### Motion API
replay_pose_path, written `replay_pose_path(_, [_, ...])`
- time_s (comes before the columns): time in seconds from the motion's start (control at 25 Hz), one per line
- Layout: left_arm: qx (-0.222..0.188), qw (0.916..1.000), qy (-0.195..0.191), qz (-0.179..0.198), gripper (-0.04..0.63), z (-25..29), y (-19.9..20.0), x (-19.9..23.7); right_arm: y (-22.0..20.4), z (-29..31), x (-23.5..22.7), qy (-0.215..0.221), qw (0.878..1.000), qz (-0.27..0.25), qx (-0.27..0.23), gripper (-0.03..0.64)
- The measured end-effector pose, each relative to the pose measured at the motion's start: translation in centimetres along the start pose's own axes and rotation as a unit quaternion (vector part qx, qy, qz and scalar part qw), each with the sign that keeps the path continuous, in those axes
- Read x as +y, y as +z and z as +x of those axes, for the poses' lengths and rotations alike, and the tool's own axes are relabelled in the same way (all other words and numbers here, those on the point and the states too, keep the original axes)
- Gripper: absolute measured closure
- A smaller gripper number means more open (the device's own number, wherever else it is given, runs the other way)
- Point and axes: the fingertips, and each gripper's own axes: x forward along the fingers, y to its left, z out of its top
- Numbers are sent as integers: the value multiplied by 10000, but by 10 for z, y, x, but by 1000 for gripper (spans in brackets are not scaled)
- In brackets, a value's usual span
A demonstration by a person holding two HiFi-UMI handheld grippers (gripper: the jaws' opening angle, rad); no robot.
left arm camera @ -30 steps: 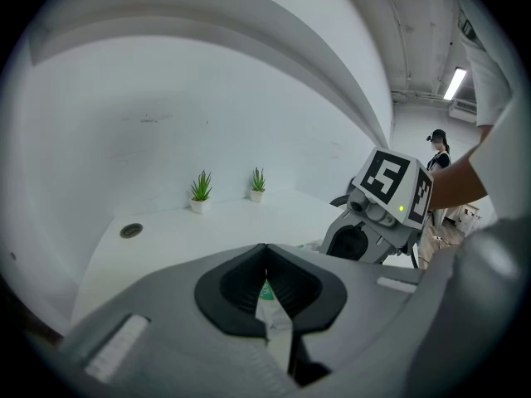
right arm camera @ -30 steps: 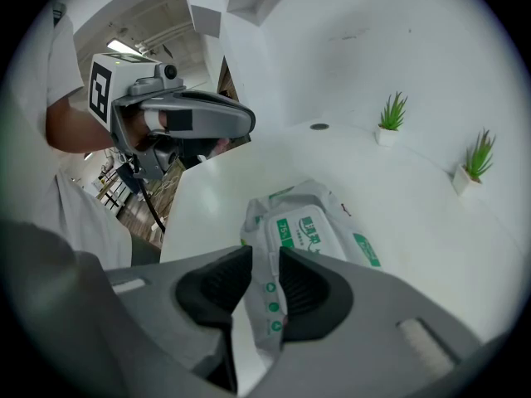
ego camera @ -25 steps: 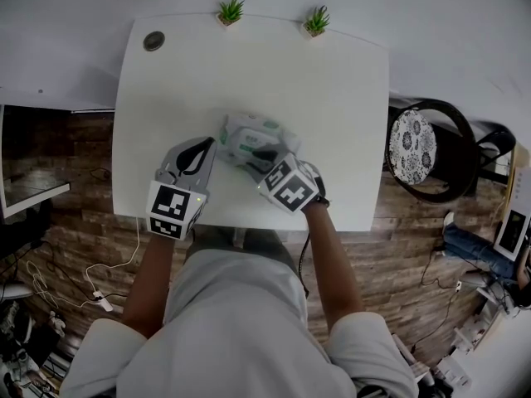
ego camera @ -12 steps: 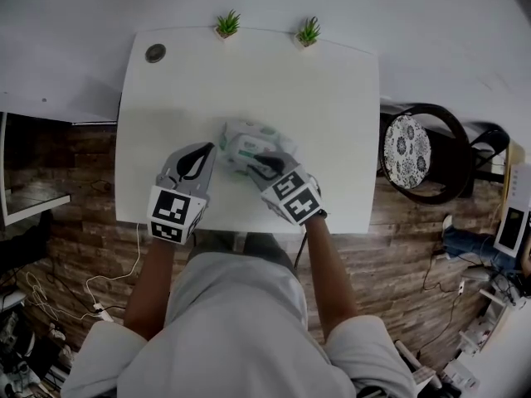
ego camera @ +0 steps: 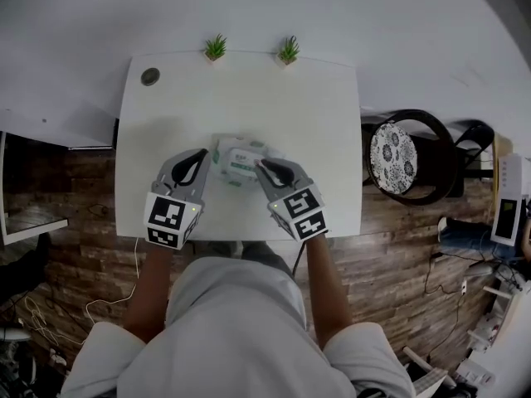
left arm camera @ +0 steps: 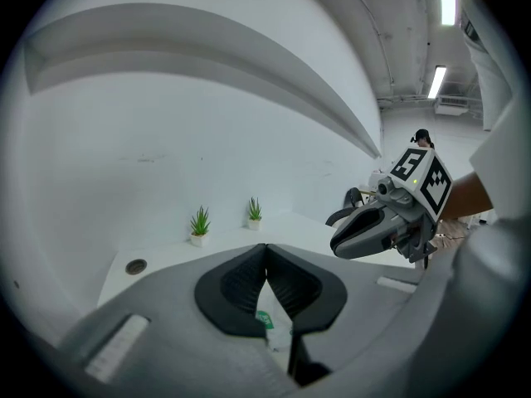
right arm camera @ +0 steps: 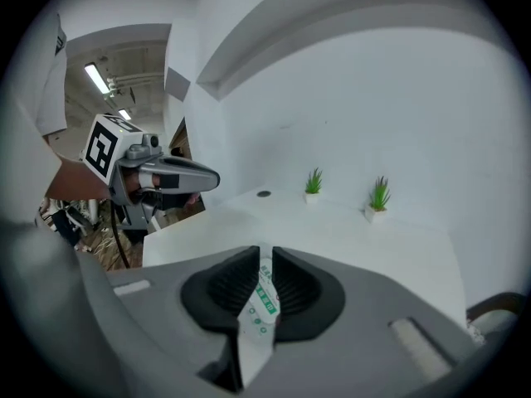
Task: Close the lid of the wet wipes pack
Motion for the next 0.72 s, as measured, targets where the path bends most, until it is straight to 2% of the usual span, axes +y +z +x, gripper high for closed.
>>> replay_pose_path(0.32, [-367,9992,-20,162,588,-17,31,-1,31,-43,-9,-726,9945,150,-738,609])
replay_pose_path(0.72, [-704,9969,-141,314,588,-42,55,3,59,-94,-8,-1531,9758,436,-1502,612])
